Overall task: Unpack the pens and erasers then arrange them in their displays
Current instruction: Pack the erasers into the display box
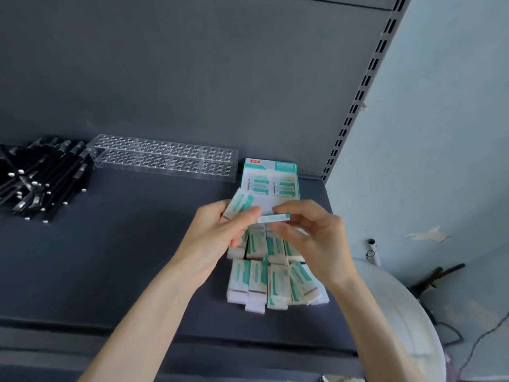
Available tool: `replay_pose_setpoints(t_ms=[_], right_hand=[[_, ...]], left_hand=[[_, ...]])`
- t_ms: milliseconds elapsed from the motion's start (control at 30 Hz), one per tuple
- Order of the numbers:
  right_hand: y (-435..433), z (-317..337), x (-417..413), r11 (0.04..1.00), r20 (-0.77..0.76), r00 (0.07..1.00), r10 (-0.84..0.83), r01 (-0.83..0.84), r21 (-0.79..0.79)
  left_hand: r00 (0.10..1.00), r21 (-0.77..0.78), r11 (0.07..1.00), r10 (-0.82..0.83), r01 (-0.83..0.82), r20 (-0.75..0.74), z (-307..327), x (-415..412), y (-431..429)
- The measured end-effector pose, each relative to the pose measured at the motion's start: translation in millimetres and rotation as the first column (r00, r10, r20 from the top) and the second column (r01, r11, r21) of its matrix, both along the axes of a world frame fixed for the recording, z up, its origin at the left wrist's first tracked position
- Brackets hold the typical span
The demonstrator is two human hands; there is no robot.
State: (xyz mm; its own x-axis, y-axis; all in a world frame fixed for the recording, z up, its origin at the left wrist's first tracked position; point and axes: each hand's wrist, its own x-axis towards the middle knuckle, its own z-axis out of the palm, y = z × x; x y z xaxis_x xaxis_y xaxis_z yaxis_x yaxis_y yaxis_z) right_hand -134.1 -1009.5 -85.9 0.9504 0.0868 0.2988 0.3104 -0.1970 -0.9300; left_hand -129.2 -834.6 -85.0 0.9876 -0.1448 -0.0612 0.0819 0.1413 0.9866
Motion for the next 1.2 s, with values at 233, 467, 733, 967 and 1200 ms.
replay_pose_setpoints(t_ms=[233,467,733,967,1200], right_hand=[[14,-1,45,0.988,0.043,0.998,-0.055,0.060,-0.142],[14,-5,84,0.818,0.082,0.973,-0.216,0.226,-0.529],[21,-20,102,0.805,0.002,0.986,-0.164,0.135,-0.577],[22,-25,105,0.747,-0.004,0.987,-0.162,0.120,-0.654],[21,-25,105,0.736,-0.061,0.982,-0.181,0.094,-0.670]], left_hand=[[1.000,0.117,0.993,-0.008,0.005,0.021,-13,57,22],[0.978,0.093,0.976,0.203,-0.198,-0.044,-38,75,20],[0.978,0.078,0.975,0.208,-0.207,-0.005,-46,72,14],[0.983,0.086,0.980,0.180,-0.177,-0.027,-50,74,15],[0.986,0.016,0.988,0.157,-0.156,-0.050,-48,74,16]])
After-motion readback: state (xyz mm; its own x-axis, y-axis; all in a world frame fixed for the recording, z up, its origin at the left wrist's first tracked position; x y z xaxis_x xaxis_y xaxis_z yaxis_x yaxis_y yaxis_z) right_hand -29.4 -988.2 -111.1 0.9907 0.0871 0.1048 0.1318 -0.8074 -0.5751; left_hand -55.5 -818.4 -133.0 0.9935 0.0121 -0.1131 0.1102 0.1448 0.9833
